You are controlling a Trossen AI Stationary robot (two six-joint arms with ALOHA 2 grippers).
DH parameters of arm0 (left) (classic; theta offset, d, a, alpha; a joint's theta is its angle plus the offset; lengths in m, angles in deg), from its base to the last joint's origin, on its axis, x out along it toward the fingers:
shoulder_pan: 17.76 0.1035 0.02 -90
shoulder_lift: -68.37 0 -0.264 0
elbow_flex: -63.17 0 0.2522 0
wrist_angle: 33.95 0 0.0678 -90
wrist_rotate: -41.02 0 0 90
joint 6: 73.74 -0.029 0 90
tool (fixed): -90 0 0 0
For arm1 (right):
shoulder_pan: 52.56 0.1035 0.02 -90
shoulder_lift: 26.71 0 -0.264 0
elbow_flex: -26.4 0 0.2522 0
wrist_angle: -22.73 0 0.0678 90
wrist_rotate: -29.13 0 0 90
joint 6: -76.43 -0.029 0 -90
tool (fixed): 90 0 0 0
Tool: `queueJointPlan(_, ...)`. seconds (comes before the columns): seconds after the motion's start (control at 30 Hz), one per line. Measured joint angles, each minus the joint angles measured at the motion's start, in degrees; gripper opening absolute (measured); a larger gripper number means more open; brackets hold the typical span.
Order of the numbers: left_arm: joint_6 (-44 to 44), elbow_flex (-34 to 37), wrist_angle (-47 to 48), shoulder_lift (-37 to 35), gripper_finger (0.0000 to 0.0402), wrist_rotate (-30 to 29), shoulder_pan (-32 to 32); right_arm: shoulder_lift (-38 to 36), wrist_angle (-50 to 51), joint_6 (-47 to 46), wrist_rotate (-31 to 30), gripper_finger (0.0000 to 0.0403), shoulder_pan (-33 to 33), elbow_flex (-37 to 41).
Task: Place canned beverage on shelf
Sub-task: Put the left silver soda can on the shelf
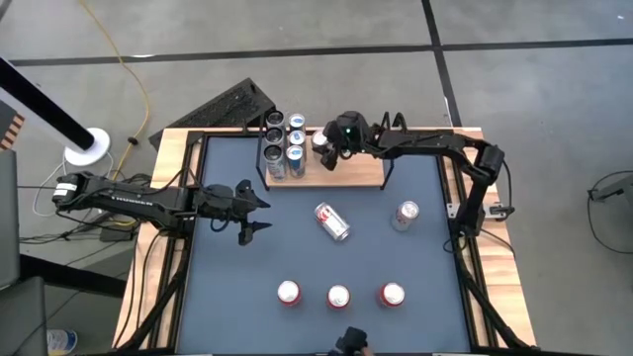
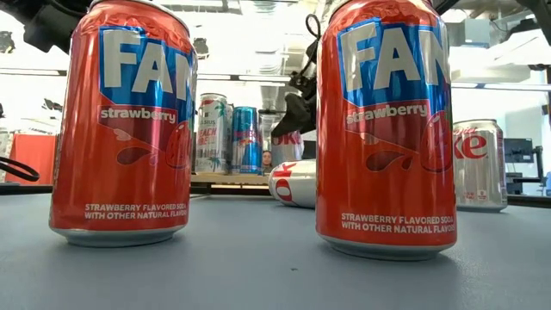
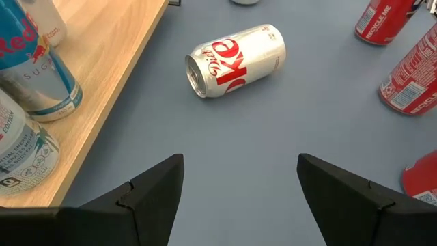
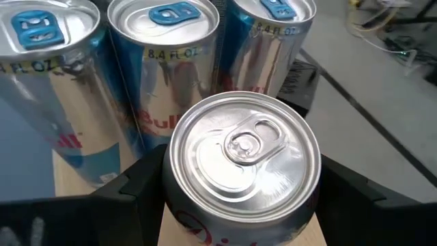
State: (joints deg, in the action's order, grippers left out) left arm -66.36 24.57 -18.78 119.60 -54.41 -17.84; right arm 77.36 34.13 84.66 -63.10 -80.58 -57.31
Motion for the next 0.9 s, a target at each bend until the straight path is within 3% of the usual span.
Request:
queueJointPlan(0.1, -0.17, 0.0, 0.0, 0.0, 0.0275, 0.0, 0.0, 0.0, 0.41, 0.66, 3.97, 0.0281, -2.35, 0.0)
queueJointPlan(0.2, -0.18, 0.0, 0.05, 0.0, 0.0275, -0.01, 0.0, 0.07, -0.31, 0.78, 11.78, 0.0281, -5.4, 0.04)
queueJointPlan(0.4, -0.65, 0.0, 0.11, 0.0, 0.0275, -0.02, 0.0, 0.13, -1.0, 5.26, 19.19, 0.0281, -8.77, 0.11)
queueJointPlan(0.6, -0.87, 0.0, 0.13, 0.0, 0.0275, -1.28, 0.0, 0.17, -0.97, 8.91, 24.01, 0.0281, -9.8, 0.15)
queueJointPlan(0.9, -1.1, 0.0, 0.14, 0.0, 0.0275, -1.32, 0.0, 0.24, -5.24, 8.82, 24.97, 0.0281, -10.03, 0.2)
